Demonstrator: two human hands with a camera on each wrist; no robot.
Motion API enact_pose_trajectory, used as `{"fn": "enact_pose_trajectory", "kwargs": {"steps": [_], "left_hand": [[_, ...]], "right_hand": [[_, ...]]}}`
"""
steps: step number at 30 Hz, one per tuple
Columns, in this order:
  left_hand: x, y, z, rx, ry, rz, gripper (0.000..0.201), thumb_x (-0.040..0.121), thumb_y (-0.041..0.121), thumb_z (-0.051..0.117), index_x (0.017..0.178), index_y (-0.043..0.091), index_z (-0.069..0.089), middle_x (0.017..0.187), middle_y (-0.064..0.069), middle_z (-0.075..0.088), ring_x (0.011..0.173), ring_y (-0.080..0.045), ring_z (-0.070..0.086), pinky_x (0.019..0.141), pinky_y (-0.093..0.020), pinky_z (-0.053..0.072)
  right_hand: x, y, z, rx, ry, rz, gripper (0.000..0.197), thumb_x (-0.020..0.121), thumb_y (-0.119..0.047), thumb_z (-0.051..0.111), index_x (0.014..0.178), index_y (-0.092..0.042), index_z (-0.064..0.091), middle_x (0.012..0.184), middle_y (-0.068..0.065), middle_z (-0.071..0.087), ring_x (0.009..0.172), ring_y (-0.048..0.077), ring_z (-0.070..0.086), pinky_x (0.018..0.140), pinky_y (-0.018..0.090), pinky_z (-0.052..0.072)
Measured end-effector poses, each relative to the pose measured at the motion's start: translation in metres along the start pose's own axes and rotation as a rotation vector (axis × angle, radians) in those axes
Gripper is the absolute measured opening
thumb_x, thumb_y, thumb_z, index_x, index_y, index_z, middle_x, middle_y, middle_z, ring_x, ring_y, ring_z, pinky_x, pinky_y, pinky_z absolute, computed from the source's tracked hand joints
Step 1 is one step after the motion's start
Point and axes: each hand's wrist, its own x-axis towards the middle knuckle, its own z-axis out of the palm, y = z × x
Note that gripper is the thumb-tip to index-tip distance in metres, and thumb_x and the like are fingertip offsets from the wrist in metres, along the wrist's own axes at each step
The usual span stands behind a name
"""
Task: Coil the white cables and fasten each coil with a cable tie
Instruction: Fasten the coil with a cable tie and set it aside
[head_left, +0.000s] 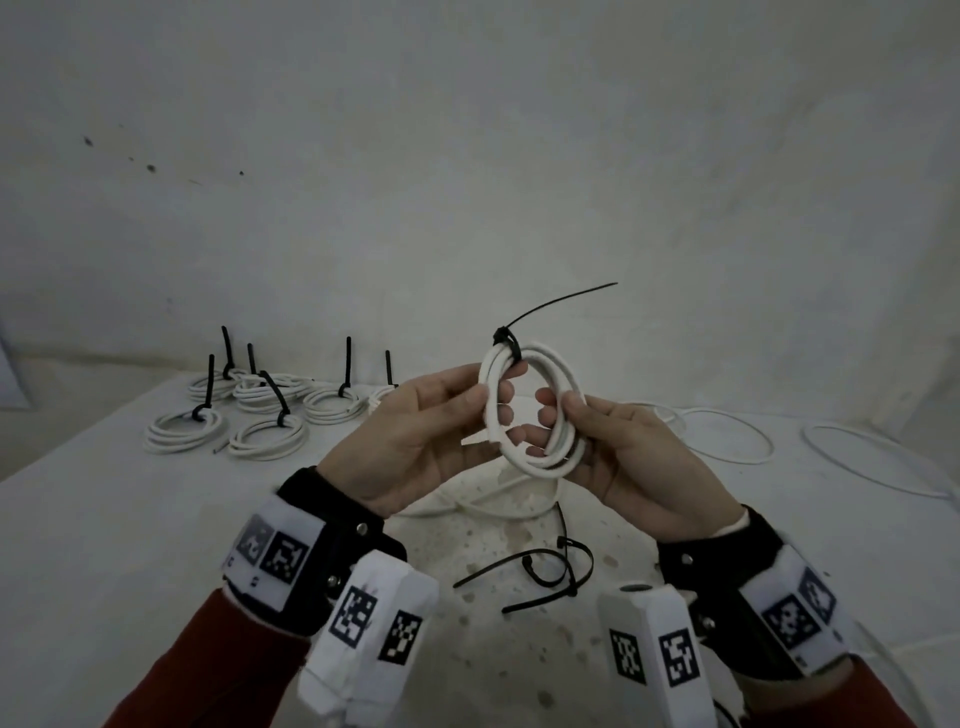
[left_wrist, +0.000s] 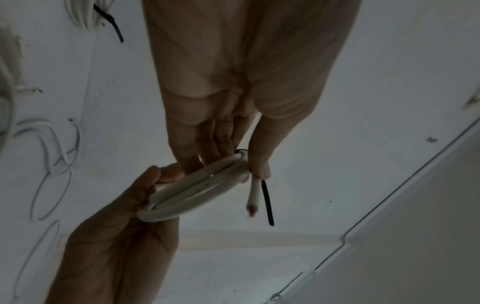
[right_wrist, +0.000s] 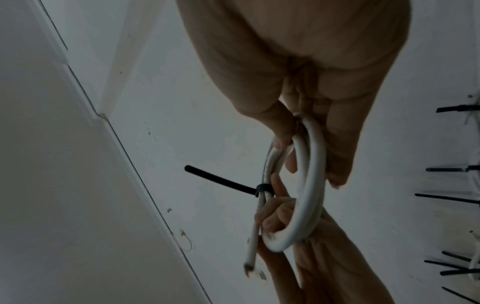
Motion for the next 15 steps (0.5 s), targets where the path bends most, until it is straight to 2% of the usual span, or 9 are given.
{"fn": "enact_pose_trajectory", "kwargs": {"steps": [2,5,7,9,11,15], "left_hand": [[0.0,-0.001,0.004,0.096,0.071,0.029,0.048,0.077,0.012,0.066,0.123,0.001,0.057,0.089,-0.001,0.066,0.081,-0.012,0.066,0.073,-0.026,0.055],[0.001,-0.003,0.008,0.243,0.16,0.072,0.042,0.078,0.001,0.068,0.118,0.001,0.058,0.101,-0.014,0.069,0.086,-0.021,0.069,0.069,-0.027,0.055],[0.0,-0.003,0.01,0.345,0.239,0.108,0.042,0.075,-0.002,0.069,0.116,0.0,0.059,0.101,-0.018,0.068,0.083,-0.023,0.069,0.068,-0.028,0.056],[0.0,-0.003,0.013,0.449,0.297,0.143,0.038,0.077,-0.007,0.065,0.113,0.002,0.06,0.093,-0.014,0.068,0.079,-0.021,0.069,0.067,-0.028,0.056],[0.0,-0.005,0.016,0.535,0.321,0.164,0.036,0.079,-0.012,0.061,0.111,0.004,0.061,0.094,-0.017,0.067,0.08,-0.021,0.068,0.067,-0.029,0.057],[0.001,-0.012,0.018,0.629,0.39,0.208,0.035,0.08,-0.012,0.058,0.106,0.01,0.065,0.101,-0.026,0.064,0.076,-0.026,0.065,0.066,-0.029,0.057]], "right_hand": [[0.001,0.001,0.0,0.011,0.001,-0.004,0.029,0.079,-0.017,0.057,0.101,0.001,0.064,0.076,0.008,0.07,0.069,0.019,0.072,0.064,0.028,0.06],[0.0,0.002,0.001,-0.007,0.009,-0.029,0.028,0.079,-0.017,0.058,0.1,0.001,0.064,0.073,0.008,0.07,0.066,0.018,0.071,0.063,0.028,0.06],[-0.001,0.003,0.002,-0.035,0.009,-0.05,0.028,0.08,-0.017,0.058,0.1,0.001,0.064,0.073,0.007,0.07,0.068,0.018,0.071,0.065,0.029,0.06],[-0.002,0.004,0.003,-0.078,0.005,-0.068,0.025,0.085,-0.017,0.056,0.1,0.001,0.063,0.071,0.006,0.07,0.07,0.018,0.07,0.07,0.031,0.06],[-0.003,0.006,0.005,-0.128,0.0,-0.093,0.02,0.093,-0.015,0.051,0.101,0.001,0.06,0.068,0.004,0.067,0.068,0.018,0.069,0.074,0.032,0.058],[-0.003,0.009,0.012,-0.079,0.006,-0.151,0.017,0.101,-0.008,0.039,0.104,-0.001,0.054,0.065,0.003,0.053,0.058,0.017,0.059,0.066,0.03,0.056]]}}
